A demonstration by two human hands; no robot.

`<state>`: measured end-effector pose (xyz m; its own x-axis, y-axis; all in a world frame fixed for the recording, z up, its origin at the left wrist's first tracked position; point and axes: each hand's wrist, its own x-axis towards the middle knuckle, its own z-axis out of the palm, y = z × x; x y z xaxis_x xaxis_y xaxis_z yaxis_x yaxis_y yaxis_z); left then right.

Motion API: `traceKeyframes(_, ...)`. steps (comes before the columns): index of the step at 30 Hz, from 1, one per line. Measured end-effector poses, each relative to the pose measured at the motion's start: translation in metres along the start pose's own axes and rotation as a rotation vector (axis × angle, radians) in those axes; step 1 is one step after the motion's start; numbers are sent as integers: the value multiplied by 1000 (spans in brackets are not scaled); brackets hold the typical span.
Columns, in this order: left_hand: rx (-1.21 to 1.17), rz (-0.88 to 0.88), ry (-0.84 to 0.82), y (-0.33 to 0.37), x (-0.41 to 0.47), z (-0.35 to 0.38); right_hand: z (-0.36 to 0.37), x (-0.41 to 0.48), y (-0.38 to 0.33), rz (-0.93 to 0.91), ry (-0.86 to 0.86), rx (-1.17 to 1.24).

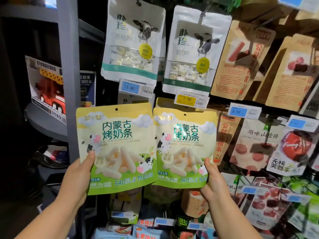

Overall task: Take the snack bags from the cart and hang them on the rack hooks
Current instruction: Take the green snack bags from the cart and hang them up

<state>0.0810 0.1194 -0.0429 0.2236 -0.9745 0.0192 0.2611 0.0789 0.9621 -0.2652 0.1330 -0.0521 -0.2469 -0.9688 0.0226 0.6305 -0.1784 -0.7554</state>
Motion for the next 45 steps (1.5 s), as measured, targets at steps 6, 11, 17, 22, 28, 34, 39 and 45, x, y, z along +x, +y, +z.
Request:
traceKeyframes(6,-13,-5,6,0,6,-1,-1,3,0,-4,38,14)
traceKeyframes(11,-16,-11,-1,1,7,2,3,13,-5,-3,48,6)
traceKeyframes(17,3,-1,-12,-1,10,3,9,20,-6,-16,70,-13)
traceKeyframes(22,-2,-11,-40,-5,13,4,11,22,-5,-15,118,-24)
traceKeyframes(28,0,0,-20,-3,13,8,12,26,-8,-32,112,-10)
traceKeyframes(34,-10,-6,-40,-1,13,12,14,31,-9,4,154,-45)
traceKeyframes(39,-8,-6,-59,0,13,17,21,38,-12,26,261,-214)
traceKeyframes(45,-1,-9,-75,-3,15,26,24,33,-12,-50,480,-637)
